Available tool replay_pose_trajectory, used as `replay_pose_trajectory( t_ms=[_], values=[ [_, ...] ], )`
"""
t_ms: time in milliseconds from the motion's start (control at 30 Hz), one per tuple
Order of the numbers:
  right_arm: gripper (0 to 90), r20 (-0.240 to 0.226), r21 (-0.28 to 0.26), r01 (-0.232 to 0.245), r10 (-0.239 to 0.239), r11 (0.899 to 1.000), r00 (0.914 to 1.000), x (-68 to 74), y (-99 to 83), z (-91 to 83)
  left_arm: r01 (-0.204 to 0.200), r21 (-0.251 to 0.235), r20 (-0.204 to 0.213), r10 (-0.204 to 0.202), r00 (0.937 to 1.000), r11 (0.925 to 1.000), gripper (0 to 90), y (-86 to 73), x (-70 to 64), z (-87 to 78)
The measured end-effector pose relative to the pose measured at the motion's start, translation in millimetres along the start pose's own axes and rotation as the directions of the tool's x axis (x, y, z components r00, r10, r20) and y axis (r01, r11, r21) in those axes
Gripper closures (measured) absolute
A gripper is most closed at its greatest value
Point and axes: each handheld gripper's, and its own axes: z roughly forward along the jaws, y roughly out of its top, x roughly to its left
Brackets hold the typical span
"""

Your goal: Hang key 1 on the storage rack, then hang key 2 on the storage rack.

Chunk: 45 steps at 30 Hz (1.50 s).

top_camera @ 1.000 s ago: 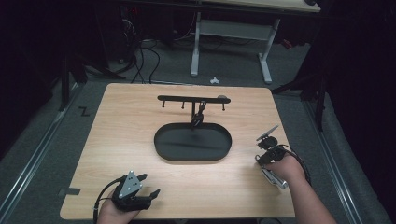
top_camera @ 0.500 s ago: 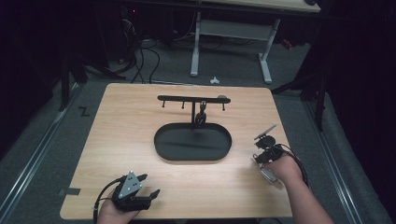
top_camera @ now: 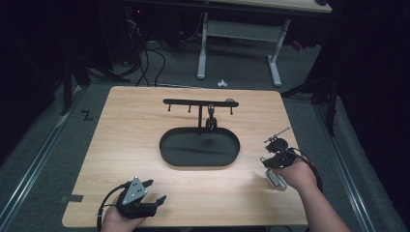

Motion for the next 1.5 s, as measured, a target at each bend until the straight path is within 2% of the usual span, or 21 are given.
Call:
replay_pose_trajectory(
  t_ms=[200, 500, 767, 967, 1133, 1433, 1500],
  values=[
    [84.0, -0.006, -0.033, 0.007, -0.007, 0.999, 1.0, 6.0, 1.9, -12.2, -0.011, 0.005, 0.009, 0.011, 0.9999, 0.9999, 28.0, 0.4, -0.3, 1.7],
    [84.0, -0.005, -0.069, 0.002, -0.003, 0.998, 1.0, 8.5, 9.6, -29.8, 0.0, -0.007, 0.008, 0.0, 1.0, 1.0, 28.0, 0.8, 1.1, 0.4],
    [84.0, -0.003, -0.083, 0.021, -0.021, 0.996, 0.9998, 11.4, 17.0, -34.3, 0.0, -0.004, 0.005, 0.0, 1.0, 1.0, 28.0, 1.6, 0.4, 1.8],
    [84.0, -0.017, -0.102, 0.026, -0.028, 0.994, 0.9995, 14.4, 19.5, -36.9, -0.021, 0.006, 0.012, 0.021, 0.9997, 0.9998, 28.0, 1.7, -2.2, 4.9],
    [84.0, -0.017, -0.104, 0.026, -0.028, 0.994, 0.9995, 16.5, 21.8, -37.5, -0.011, -0.007, 0.009, 0.011, 0.9999, 0.9999, 28.0, 1.3, -0.3, 0.5],
    [84.0, -0.011, -0.135, 0.061, -0.063, 0.989, 0.998, 29.0, 37.4, -52.1, -0.024, 0.003, -0.006, 0.024, 0.9997, 0.9997, 28.0, -1.5, -1.4, -1.7],
    [84.0, -0.013, -0.146, 0.07, -0.073, 0.987, 0.9973, 32.2, 42.0, -54.9, -0.007, -0.006, -0.008, 0.007, 0.9999, 1.0, 28.0, -1.9, 0.0, -4.7]
  ],
)
